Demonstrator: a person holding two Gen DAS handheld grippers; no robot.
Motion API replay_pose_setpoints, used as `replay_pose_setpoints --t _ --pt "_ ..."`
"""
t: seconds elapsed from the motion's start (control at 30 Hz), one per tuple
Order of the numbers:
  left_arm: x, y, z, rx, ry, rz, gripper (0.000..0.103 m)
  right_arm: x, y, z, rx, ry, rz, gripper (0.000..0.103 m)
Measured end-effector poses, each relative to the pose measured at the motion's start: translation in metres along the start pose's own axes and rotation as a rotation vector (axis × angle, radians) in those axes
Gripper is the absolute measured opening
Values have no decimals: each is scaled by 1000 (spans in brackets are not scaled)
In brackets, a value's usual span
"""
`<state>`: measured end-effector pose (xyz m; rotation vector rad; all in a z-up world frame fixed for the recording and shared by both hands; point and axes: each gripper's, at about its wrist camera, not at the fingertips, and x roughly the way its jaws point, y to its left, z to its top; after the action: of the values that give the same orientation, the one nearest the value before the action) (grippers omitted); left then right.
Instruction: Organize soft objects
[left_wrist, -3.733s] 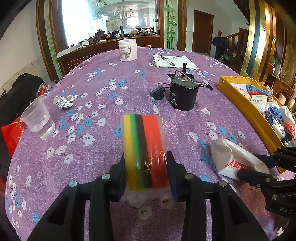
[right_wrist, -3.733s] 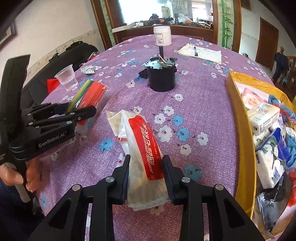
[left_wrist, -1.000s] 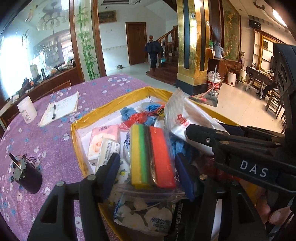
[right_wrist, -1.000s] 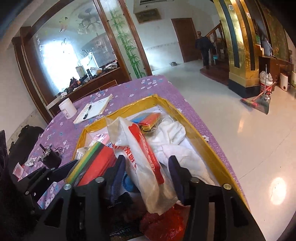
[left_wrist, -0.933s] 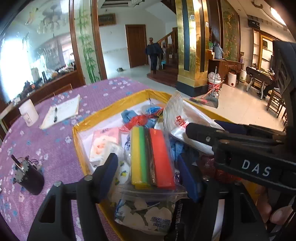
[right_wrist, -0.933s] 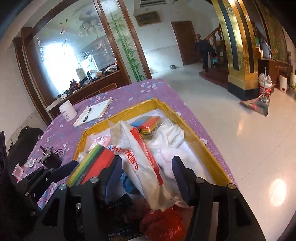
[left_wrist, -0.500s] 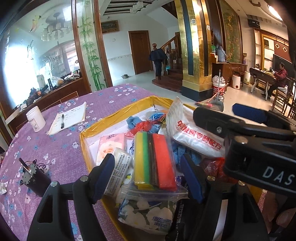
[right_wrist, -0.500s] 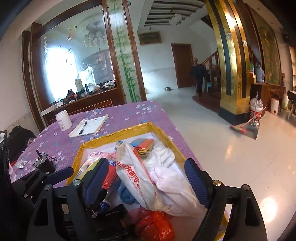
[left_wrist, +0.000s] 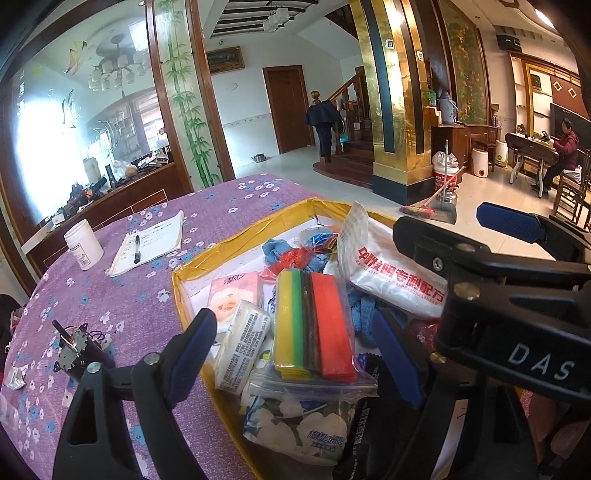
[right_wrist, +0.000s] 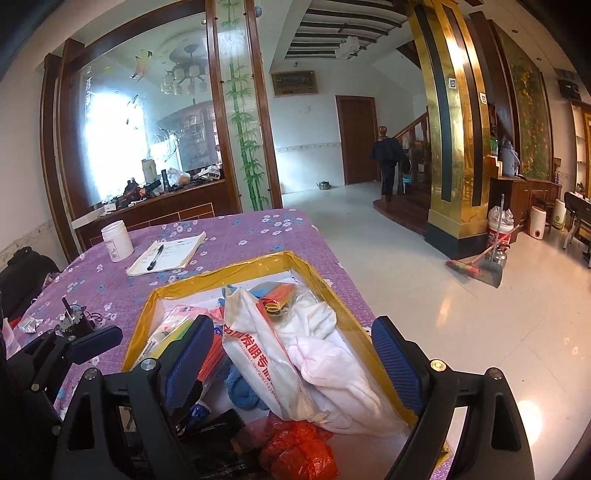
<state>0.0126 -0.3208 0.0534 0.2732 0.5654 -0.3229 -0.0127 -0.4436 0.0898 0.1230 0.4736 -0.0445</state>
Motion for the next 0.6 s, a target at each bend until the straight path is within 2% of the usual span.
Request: replay_pose_setpoints --t 0.27,0.43,0.6 --pt "-3 -1 4 1 20 1 96 -2 -3 0 7 -12 -27 93" --pt "-17 -4 6 18 0 44 101 -8 -8 1 27 -39 -50 95" --pt "-32 0 0 7 19 29 101 -10 -11 2 31 -57 -90 95"
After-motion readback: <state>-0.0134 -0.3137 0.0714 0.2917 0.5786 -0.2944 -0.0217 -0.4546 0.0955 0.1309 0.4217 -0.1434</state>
